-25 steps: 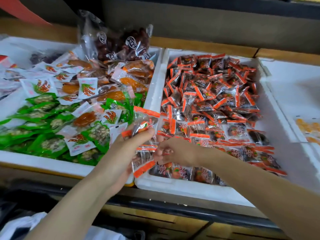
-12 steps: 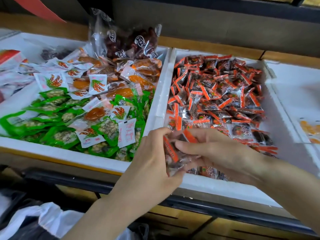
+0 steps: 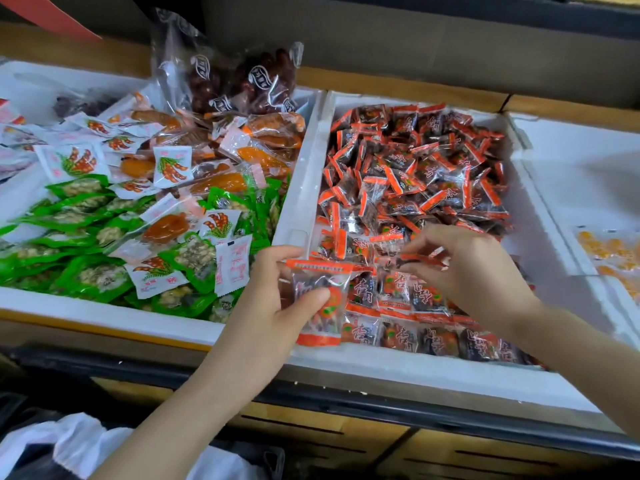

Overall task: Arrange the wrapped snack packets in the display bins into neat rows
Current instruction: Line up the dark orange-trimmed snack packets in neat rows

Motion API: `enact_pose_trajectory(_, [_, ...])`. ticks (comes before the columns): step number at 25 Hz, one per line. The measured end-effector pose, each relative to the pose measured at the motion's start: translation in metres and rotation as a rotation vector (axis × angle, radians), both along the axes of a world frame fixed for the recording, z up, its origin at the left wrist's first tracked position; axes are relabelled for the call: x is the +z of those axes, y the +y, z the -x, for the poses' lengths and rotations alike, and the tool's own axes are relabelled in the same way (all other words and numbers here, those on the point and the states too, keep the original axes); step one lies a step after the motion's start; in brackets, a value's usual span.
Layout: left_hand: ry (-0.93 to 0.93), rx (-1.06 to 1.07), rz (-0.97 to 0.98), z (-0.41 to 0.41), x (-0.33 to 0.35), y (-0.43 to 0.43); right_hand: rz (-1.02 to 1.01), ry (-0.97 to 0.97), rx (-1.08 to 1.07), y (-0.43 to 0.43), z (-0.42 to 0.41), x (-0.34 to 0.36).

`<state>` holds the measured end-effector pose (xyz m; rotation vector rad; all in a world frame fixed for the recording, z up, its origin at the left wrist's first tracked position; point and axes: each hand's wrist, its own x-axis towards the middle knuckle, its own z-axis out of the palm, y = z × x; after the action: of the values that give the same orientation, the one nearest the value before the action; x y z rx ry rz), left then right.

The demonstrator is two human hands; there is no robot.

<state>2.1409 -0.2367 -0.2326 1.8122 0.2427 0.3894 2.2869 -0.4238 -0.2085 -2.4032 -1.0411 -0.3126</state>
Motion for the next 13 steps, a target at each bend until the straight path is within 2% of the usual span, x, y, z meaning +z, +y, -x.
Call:
enact_pose_trajectory(2, [-0.007, -0.017, -0.014, -0.021, 0.008, -0.005, 0.071, -0.14, 0.087, -0.01, -0.003, -0.004])
enact_pose_trajectory(4, [0.048, -0.073, -0.07, -0.052, 0.005, -0.011, 0.262, -0.174, 0.18, -0.018, -0.008, -0.014])
enact_pose_trajectory(6, [0.101, -0.136, -0.174, -0.083, -0.007, -0.018, 0.495, 0.033, 0.229, -0.024, -0.012, -0.026])
enact_pose_trajectory(8, [0.156, -0.194, -0.276, -0.105, -0.022, -0.021, 0.575, 0.346, 0.204, -0.027, -0.018, -0.032])
enact_pose_trajectory(10, [0.2, -0.238, -0.336, -0.118, -0.034, -0.022, 0.534, 0.392, 0.132, -0.029, -0.027, -0.037])
enact_pose_trajectory(13, [0.245, -0.303, -0.493, -0.124, -0.039, -0.02, 0.647, 0.333, 0.098, -0.028, -0.034, -0.046])
